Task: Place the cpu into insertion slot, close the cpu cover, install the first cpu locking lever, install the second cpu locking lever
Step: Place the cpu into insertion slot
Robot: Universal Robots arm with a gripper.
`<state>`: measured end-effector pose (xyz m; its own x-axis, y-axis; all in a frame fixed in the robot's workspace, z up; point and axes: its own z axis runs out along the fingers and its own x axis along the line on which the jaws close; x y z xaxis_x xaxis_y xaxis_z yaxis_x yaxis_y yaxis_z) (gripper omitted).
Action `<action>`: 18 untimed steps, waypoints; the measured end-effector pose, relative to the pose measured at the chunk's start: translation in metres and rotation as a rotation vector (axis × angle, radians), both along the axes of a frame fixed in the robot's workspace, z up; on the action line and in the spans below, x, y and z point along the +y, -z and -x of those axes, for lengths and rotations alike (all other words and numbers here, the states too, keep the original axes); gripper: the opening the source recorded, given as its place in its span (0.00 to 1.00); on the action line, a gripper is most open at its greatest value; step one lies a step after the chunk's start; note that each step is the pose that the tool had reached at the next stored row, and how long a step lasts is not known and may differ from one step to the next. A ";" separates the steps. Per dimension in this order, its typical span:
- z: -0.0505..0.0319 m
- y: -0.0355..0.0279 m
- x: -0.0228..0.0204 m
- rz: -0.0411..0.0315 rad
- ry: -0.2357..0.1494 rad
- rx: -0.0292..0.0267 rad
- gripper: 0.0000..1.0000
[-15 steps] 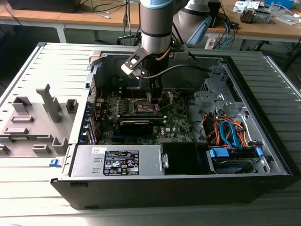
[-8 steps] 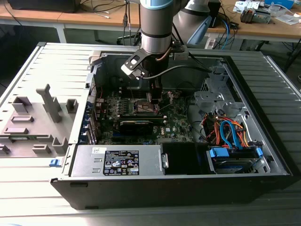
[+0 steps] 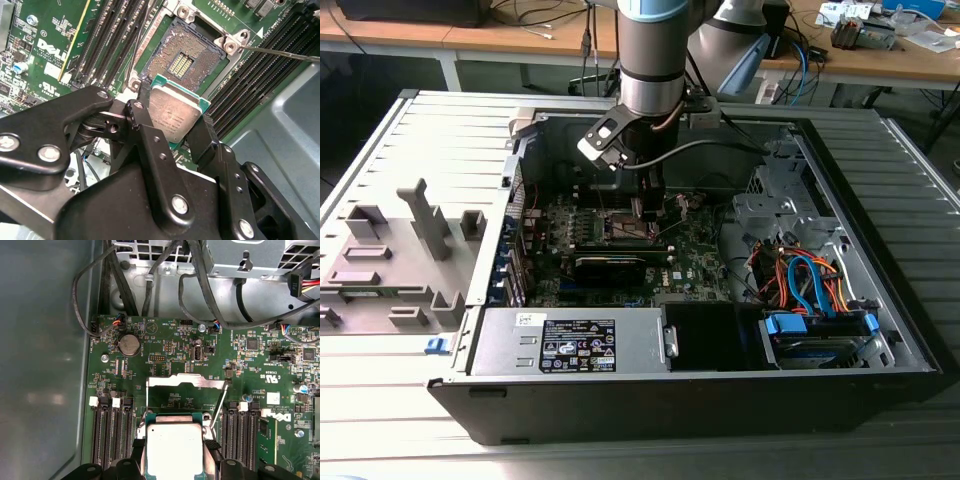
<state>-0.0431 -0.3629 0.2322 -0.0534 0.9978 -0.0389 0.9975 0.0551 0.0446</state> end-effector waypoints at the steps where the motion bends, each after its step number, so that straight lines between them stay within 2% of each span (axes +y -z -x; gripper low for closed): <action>1: 0.0000 0.0009 0.0000 0.0000 0.000 0.0000 0.55; 18: 0.0008 0.0038 0.0002 0.0000 0.000 -0.0001 0.55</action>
<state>-0.0438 -0.3627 0.2284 -0.0533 0.9978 -0.0389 0.9975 0.0550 0.0448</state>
